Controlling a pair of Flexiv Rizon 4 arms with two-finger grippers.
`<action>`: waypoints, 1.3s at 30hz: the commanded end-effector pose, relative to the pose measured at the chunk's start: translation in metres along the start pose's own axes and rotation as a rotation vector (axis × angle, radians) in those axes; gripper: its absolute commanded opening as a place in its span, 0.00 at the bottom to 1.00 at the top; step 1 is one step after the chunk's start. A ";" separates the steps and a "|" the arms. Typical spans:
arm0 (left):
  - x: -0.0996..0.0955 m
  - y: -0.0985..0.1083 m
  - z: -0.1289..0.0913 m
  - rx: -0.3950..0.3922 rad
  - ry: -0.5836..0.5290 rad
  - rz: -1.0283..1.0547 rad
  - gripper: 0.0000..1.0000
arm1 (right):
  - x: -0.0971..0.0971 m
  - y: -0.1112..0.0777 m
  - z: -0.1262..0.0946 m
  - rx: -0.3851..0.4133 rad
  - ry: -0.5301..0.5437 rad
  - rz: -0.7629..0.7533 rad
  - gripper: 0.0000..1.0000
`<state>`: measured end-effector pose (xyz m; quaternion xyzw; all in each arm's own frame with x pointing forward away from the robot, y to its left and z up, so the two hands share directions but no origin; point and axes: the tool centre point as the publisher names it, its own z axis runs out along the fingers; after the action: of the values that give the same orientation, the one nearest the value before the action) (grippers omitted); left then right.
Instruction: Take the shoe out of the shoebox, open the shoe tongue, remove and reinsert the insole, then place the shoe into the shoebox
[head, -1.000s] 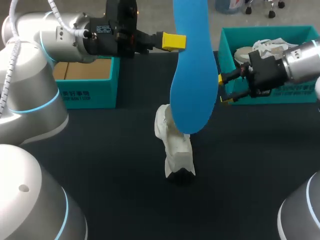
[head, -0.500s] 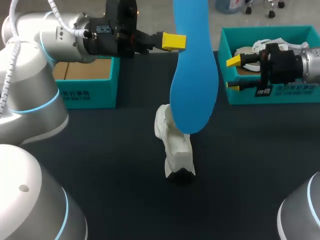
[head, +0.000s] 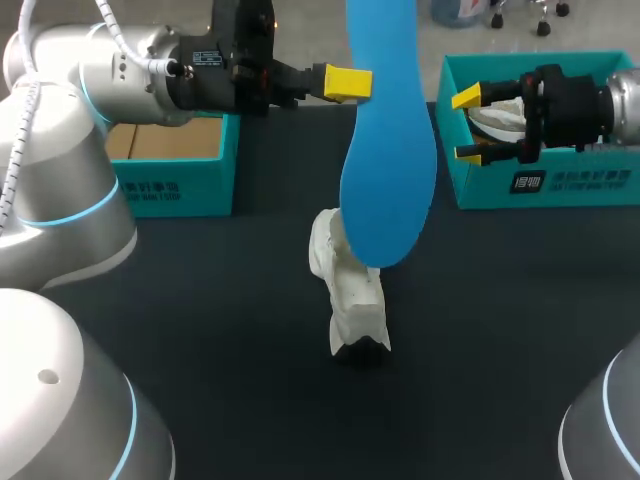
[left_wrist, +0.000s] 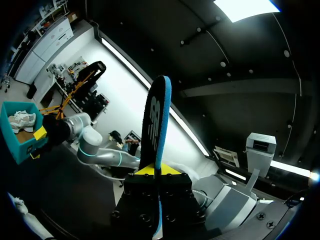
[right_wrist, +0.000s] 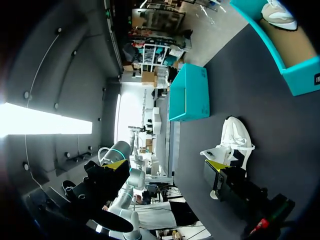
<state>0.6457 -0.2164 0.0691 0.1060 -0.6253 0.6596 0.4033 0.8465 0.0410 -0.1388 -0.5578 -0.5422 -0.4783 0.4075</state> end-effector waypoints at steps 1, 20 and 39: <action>0.000 0.000 0.000 0.000 0.000 0.000 0.00 | 0.000 -0.001 0.000 -0.003 0.000 0.000 1.00; -0.049 0.008 -0.056 -0.271 -0.207 0.747 0.00 | 0.000 -0.001 0.000 -0.003 0.000 0.000 1.00; -0.085 0.019 -0.065 -0.469 -0.254 1.350 0.00 | 0.000 -0.001 0.000 -0.003 0.000 0.000 1.00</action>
<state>0.7072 -0.1870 -0.0008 -0.1610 -0.7501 0.6413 0.0141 0.8447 0.0399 -0.1388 -0.5579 -0.5415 -0.4795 0.4069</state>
